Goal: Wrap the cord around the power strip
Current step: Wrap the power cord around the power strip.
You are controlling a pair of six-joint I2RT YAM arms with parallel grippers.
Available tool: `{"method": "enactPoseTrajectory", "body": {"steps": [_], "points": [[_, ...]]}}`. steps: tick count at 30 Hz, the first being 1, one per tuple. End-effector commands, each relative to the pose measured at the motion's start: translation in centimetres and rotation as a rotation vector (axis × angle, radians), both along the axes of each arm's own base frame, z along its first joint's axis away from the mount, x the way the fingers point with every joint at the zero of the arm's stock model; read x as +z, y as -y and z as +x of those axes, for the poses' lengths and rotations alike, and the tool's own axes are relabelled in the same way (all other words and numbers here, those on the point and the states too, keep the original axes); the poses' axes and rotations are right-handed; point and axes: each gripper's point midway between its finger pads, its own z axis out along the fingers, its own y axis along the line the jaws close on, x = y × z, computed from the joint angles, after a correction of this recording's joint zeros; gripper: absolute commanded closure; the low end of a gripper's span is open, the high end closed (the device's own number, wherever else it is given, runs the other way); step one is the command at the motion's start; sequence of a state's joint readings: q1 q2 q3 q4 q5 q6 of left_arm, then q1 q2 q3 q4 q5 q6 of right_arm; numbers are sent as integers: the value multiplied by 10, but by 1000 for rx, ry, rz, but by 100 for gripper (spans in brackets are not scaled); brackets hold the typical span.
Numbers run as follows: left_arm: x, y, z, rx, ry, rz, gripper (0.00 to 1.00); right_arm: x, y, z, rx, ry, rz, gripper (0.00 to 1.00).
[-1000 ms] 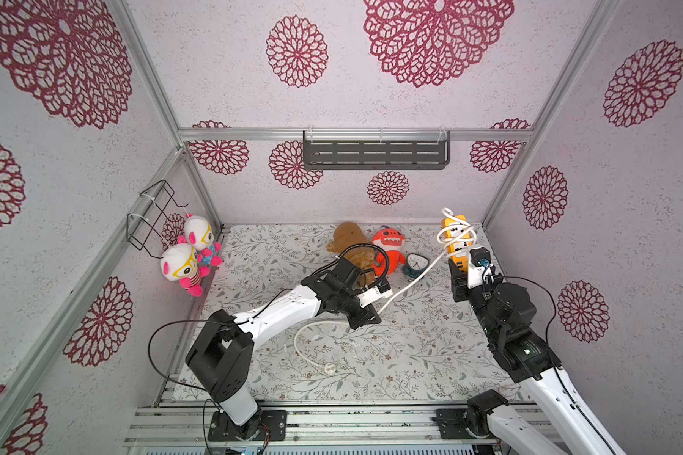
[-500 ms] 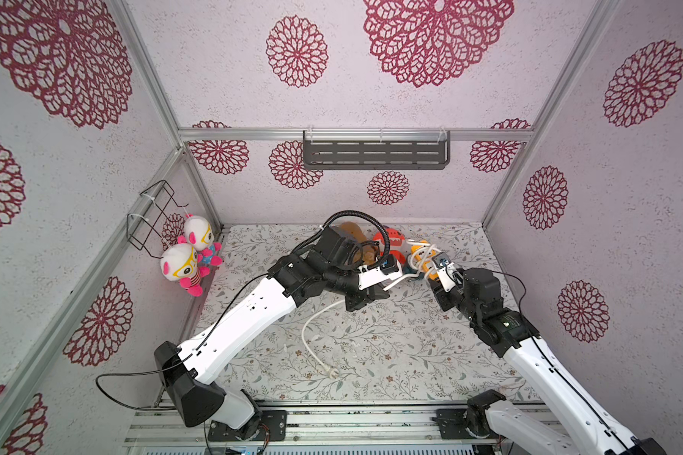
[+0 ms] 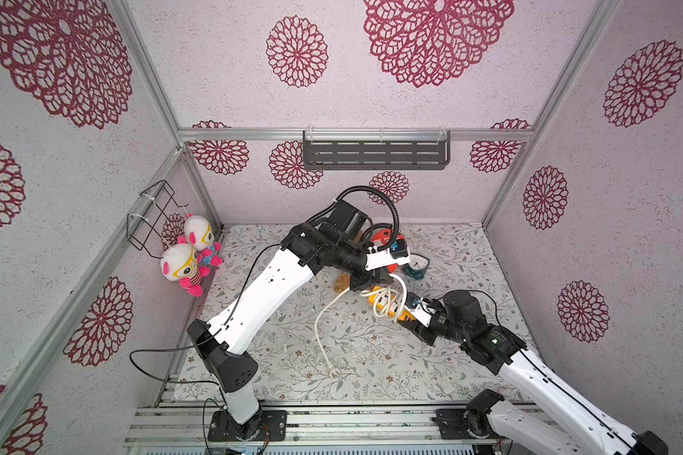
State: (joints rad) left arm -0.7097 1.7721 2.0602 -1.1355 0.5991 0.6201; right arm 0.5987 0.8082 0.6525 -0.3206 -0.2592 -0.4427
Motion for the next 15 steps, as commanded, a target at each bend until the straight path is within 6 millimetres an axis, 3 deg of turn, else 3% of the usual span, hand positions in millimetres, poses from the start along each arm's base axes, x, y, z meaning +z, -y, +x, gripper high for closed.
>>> {"method": "enactPoseTrajectory", "body": {"steps": [1, 6, 10, 15], "points": [[12, -6, 26, 20, -17, -83, 100, 66, -35, -27, 222, 140, 241, 100], [-14, 0, 42, 35, -138, -83, 100, 110, -48, -41, 294, 231, 342, 100], [-42, 4, 48, 48, -218, -65, 100, 148, -43, -42, 283, 359, 429, 100], [-67, 9, 49, 72, -305, -79, 96, 186, -26, -30, 157, 504, 466, 100]]}}
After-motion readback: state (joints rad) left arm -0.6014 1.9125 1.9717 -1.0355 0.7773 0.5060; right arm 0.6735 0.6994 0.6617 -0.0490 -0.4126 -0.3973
